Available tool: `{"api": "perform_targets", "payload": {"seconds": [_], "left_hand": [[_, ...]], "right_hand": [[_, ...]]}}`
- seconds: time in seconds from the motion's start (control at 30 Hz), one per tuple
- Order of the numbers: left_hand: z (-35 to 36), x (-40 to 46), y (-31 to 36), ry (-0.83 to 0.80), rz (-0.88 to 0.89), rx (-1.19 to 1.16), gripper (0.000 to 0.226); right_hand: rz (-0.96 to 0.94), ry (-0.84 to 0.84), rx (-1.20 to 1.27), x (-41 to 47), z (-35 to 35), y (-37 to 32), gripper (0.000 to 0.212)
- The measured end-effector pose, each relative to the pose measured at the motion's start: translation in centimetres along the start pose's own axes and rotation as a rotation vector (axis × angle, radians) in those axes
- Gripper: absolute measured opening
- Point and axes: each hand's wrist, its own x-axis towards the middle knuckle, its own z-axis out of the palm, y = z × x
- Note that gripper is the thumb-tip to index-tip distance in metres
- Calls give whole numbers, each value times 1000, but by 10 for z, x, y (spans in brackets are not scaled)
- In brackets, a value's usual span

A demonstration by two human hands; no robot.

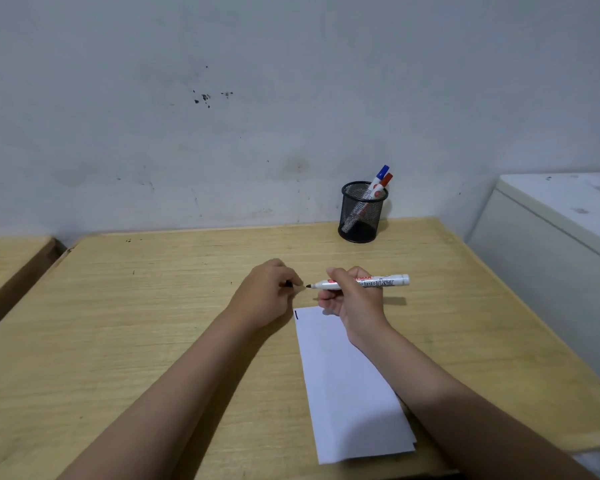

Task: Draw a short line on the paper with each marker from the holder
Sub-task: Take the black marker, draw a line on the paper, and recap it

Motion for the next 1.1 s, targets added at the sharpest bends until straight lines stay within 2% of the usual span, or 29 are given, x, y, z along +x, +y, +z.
{"api": "perform_targets", "payload": {"seconds": [0.1, 0.23, 0.33, 0.47, 0.83, 1.1], "left_hand": [[-3, -2, 7, 78, -41, -43, 14], [-18, -16, 20, 222, -237, -531, 9], [-29, -28, 29, 220, -273, -861, 6], [-35, -44, 44, 191, -293, -1099, 8], [-50, -72, 82, 159, -183, -1149, 7], [-54, -77, 98, 206, -119, -1242, 8]], "right_hand": [[-9, -6, -30, -4, 5, -6, 34], [-106, -36, -50, -17, 12, -25, 34], [-212, -66, -36, -30, 15, -40, 32], [-297, -104, -64, -47, 19, -52, 31], [-395, -152, -116, -81, 19, -74, 34], [-450, -158, 5, -95, 23, -81, 36]]}}
